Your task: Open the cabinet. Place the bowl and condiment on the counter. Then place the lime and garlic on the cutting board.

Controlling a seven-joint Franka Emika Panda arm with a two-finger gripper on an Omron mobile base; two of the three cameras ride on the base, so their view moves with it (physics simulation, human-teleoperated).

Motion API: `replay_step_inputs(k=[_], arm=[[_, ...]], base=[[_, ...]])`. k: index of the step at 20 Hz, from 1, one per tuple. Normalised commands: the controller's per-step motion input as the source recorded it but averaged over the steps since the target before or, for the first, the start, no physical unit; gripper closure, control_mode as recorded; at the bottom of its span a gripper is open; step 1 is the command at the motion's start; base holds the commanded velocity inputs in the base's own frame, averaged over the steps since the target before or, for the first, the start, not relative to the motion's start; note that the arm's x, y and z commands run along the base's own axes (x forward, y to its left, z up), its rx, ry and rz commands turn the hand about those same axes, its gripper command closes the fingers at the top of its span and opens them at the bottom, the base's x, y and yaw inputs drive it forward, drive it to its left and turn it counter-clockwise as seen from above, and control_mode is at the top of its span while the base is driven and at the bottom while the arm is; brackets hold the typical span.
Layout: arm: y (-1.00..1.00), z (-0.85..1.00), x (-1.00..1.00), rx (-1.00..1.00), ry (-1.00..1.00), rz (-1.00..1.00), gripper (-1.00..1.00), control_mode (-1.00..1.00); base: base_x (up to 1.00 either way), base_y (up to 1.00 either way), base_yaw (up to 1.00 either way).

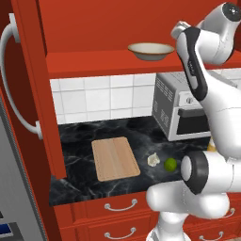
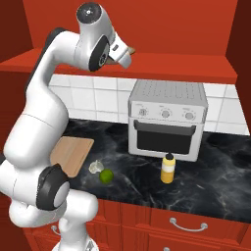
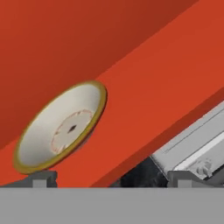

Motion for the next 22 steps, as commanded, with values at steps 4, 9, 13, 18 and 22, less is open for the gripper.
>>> replay_step_inputs(k=[4,9,13,18,22], arm=[[0.00,0.00,0.51,0.11,0.00,0.00,-1.00,-1.00],[0.00,-0.02,0.47,0.04,0.00,0.00,-1.00,-1.00],[0.00,-0.11,0.48,0.01,0.04,0.00,-1.00,-1.00],[-0.01,-0.18,0.50,0.00,0.05,0.00,-1.00,-1.00],[-0.06,-0.11,0.54,0.00,0.04,0.00,-1.00,-1.00]], base=[[0.00,0.00,0.00],[0.00,0.00,0.00],[0.00,0.00,0.00],[0.00,0.00,0.00],[0.00,0.00,0.00]])
